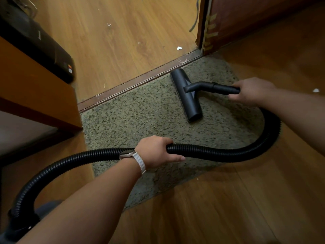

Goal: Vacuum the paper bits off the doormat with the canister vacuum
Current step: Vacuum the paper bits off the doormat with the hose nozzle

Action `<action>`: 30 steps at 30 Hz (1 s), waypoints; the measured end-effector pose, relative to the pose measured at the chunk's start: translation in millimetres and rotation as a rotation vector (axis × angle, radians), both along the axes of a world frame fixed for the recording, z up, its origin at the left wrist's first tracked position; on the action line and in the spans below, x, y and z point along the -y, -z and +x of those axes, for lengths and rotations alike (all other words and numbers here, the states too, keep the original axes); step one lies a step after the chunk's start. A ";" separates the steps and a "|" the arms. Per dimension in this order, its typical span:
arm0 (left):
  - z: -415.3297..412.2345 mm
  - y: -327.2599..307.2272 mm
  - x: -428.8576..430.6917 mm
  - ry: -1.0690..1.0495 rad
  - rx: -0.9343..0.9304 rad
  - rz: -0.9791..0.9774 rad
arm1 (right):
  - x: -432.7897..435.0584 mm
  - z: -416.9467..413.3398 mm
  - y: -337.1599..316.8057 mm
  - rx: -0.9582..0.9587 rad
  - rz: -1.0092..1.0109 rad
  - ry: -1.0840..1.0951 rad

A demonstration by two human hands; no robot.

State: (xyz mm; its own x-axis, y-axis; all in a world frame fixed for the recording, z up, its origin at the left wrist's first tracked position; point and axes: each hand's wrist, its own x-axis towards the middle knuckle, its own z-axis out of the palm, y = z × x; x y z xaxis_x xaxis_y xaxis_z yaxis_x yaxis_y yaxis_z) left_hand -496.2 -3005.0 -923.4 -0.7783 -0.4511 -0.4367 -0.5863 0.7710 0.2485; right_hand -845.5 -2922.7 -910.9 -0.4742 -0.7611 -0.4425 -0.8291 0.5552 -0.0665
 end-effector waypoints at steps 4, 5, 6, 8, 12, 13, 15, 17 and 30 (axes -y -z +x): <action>2.2 -3.1 0.4 0.015 0.005 -0.013 | 3.4 3.3 -0.4 0.028 -0.076 0.024; 2.8 -4.7 0.5 0.018 0.005 -0.018 | 5.6 4.1 -1.4 0.041 -0.099 0.038; 3.4 -6.7 0.5 0.020 0.003 -0.020 | 8.4 4.9 -2.7 0.049 -0.115 0.050; 5.0 -9.3 0.3 0.016 0.002 -0.016 | 14.4 7.5 -4.3 0.043 -0.130 0.066; 8.3 -13.1 -0.9 -0.001 0.012 -0.013 | 20.6 10.3 -1.5 0.015 -0.105 0.089; 9.2 -13.4 -0.8 -0.004 0.012 -0.015 | 19.7 8.5 0.4 0.017 -0.093 0.094; 10.2 -14.1 -0.6 -0.009 0.009 -0.016 | 16.0 3.6 4.1 0.018 -0.070 0.106; 10.6 -14.9 -0.3 -0.008 0.012 -0.010 | 13.0 0.5 6.2 0.025 -0.054 0.119; 7.2 -10.2 1.0 -0.009 0.018 0.008 | -12.3 -20.5 11.2 0.072 -0.057 0.272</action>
